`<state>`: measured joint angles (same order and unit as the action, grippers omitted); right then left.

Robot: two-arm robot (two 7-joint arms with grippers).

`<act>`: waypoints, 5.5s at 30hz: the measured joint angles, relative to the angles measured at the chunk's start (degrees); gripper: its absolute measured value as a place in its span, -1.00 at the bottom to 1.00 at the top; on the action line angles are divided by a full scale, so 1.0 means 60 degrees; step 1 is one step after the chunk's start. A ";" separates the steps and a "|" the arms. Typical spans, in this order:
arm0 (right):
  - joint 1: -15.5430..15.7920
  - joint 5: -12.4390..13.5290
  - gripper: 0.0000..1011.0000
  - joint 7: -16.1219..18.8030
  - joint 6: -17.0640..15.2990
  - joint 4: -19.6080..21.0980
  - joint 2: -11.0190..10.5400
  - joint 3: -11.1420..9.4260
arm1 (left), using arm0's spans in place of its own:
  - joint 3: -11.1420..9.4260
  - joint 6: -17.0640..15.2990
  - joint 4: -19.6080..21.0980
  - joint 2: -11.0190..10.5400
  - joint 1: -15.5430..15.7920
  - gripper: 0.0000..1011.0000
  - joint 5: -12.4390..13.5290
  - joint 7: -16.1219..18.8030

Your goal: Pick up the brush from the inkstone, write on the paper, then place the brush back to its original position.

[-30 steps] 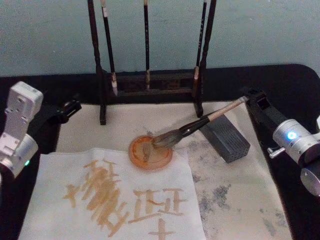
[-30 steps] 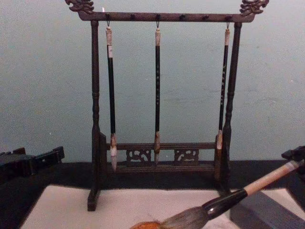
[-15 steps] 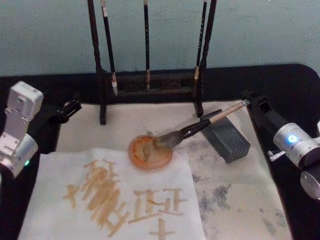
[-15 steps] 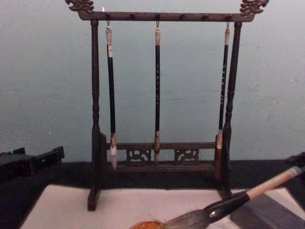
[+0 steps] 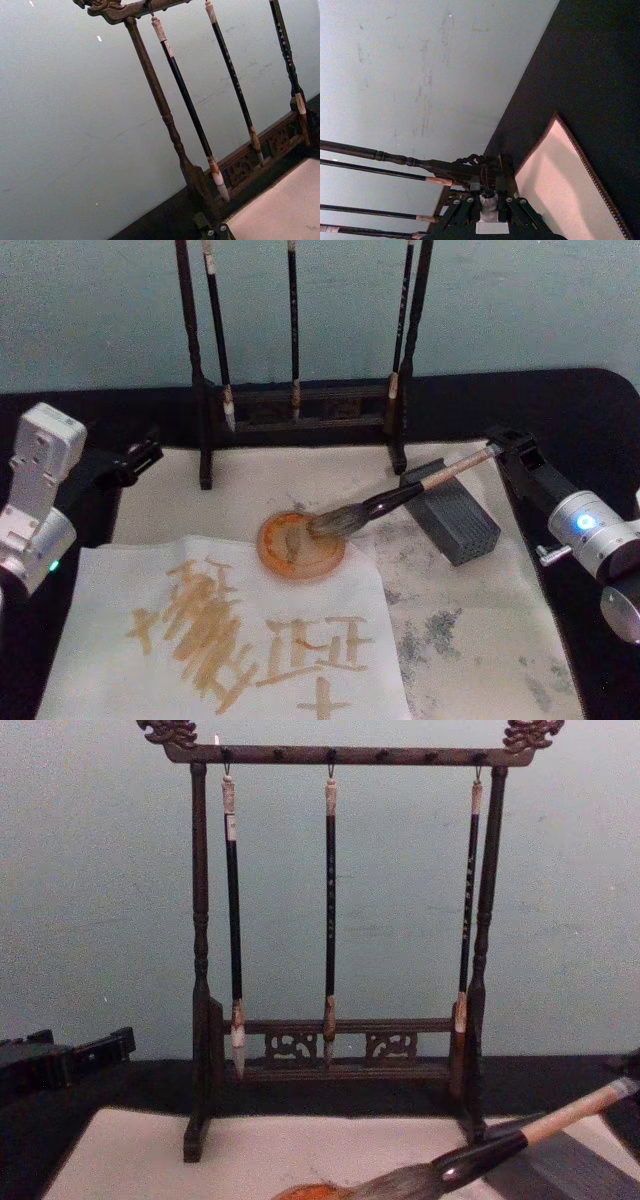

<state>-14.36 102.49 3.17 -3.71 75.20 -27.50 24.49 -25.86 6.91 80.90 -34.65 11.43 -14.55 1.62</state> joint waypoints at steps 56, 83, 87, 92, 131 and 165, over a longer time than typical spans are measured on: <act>0.0913 -0.0023 0.99 -0.1016 0.0881 0.1852 -0.0557 0.0159 | 0.0000 0.0000 0.0000 0.0000 -0.0001 0.98 0.0001 0.0000; -0.1167 -0.6669 0.99 -0.3629 -0.1336 0.4765 -0.3005 0.2802 | 0.0000 0.0000 0.0000 0.0000 0.0000 0.98 0.0000 0.0000; -0.1671 -0.7717 0.99 -0.3958 -0.1917 0.4470 -0.2710 0.3312 | 0.0000 0.0000 0.0000 0.0000 0.0000 0.98 0.0000 0.0000; -0.1672 -0.8648 0.99 -0.4038 -0.1427 0.3932 -0.2319 0.3595 | 0.0000 0.0000 0.0000 0.0000 -0.0001 0.98 0.0000 0.0000; -0.0288 -0.9776 0.99 -0.3171 0.1374 0.3060 -0.1786 0.2846 | 0.0001 0.0000 0.0000 0.0000 0.0000 0.98 0.0000 0.0000; -0.0334 -0.9817 0.99 -0.3187 0.1333 0.3071 -0.1811 0.2898 | 0.0000 0.0000 0.0000 0.0000 0.0000 0.98 0.0000 0.0000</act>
<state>-16.37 43.58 -15.95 4.29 93.63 -38.36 41.88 -25.86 6.91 80.90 -34.65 11.43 -14.55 1.62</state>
